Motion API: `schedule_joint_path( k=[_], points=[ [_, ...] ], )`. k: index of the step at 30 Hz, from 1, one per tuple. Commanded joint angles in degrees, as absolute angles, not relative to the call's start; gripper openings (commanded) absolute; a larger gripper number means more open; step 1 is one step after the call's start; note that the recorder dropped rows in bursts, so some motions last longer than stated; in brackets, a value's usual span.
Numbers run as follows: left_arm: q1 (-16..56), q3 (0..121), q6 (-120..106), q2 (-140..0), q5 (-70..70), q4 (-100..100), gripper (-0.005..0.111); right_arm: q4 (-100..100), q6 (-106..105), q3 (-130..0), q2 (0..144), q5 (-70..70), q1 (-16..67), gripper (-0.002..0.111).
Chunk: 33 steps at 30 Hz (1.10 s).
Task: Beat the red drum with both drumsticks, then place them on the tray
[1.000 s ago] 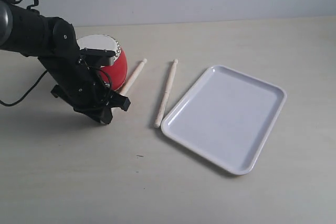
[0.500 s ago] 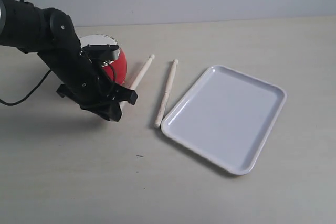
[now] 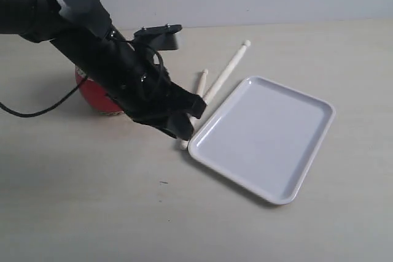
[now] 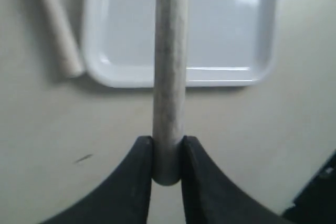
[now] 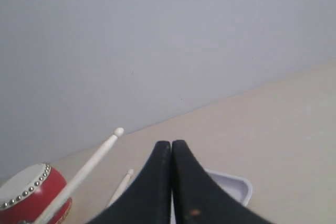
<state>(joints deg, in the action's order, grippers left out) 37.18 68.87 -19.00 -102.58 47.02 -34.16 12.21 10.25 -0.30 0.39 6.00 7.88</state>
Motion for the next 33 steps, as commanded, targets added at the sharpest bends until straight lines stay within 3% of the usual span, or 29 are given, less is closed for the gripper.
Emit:
schedule_joint_path(
  k=[1,10,15,27,33],
  points=[
    [39.6,68.9,-28.3,-101.4,50.1,-47.7,0.000,12.0,13.0,0.0,0.0,1.0,7.5,0.000],
    [40.1,68.9,-38.8,-103.2,59.7,-66.1,0.000,21.3,22.6,0.0,0.0,1.3,7.5,0.000],
    [40.1,68.9,-40.1,-103.4,63.6,-70.0,0.000,32.3,28.9,0.0,0.0,19.6,7.5,0.000],
    [40.1,68.9,-41.5,-103.4,70.0,-78.2,0.000,71.8,2.6,0.0,0.0,34.0,8.0,0.000],
    [40.5,68.9,-41.5,-103.4,70.0,-79.6,0.000,88.9,-9.0,0.0,0.0,34.9,8.0,0.015]
  ],
)
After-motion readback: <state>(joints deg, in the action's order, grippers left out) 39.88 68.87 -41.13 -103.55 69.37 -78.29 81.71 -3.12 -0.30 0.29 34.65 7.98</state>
